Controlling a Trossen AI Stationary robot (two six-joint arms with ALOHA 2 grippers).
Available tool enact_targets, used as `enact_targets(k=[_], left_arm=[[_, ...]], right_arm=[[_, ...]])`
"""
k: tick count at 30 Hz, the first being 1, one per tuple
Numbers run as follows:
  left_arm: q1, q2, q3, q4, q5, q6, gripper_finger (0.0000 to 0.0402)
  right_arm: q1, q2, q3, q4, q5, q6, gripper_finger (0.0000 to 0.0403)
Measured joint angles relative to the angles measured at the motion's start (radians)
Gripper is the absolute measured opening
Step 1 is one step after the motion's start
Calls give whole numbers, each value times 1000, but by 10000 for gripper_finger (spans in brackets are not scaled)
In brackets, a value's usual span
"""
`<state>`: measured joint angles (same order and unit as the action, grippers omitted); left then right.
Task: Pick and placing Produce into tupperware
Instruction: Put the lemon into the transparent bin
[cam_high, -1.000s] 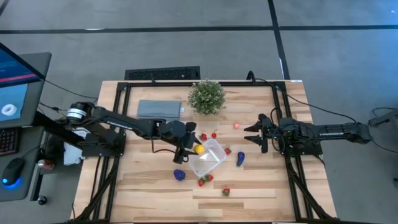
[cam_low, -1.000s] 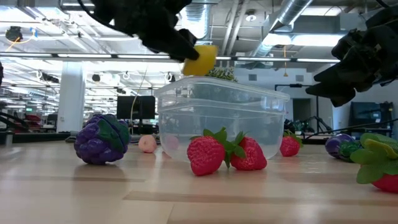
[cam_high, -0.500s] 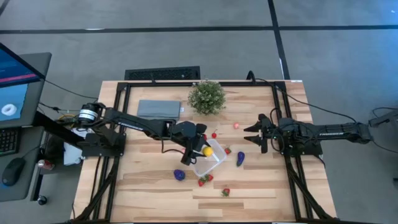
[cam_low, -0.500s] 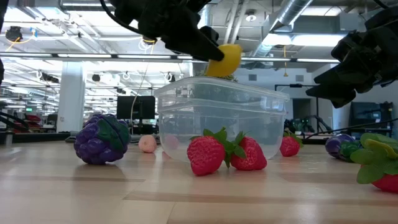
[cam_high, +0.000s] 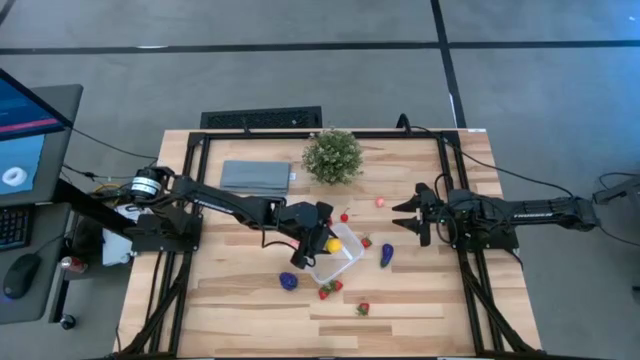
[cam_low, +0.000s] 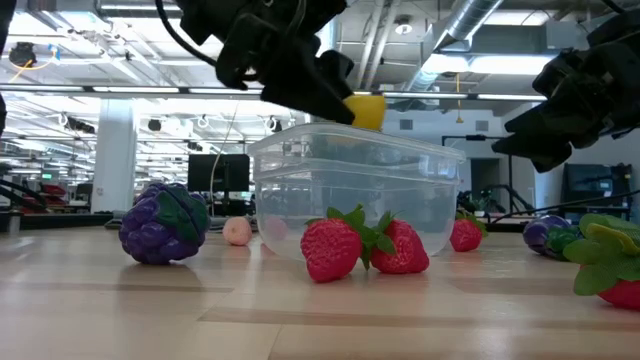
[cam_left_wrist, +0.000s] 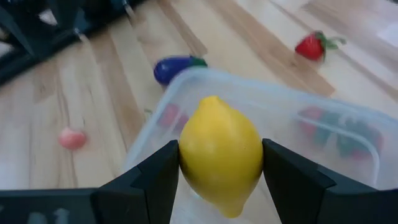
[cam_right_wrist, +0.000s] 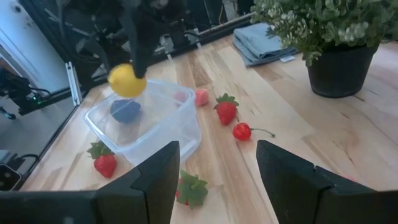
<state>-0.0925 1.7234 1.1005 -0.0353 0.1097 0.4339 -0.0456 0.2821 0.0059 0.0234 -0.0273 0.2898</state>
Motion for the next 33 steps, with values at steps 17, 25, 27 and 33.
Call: enact_targets(k=[17,25,27,33], left_arm=[[-18,13,4,-146,23,-35,201],[-32,13,4,-217,22,-62,201],[-35,13,4,-223,21,-63,201],[-36,13,4,-221,21,-67,206]], right_arm=[[0,-1,0,-9,0,0,238],[0,-1,0,-10,0,0,238],[0,-1,0,-9,1,0,238],[0,-1,0,-10,1,0,238]])
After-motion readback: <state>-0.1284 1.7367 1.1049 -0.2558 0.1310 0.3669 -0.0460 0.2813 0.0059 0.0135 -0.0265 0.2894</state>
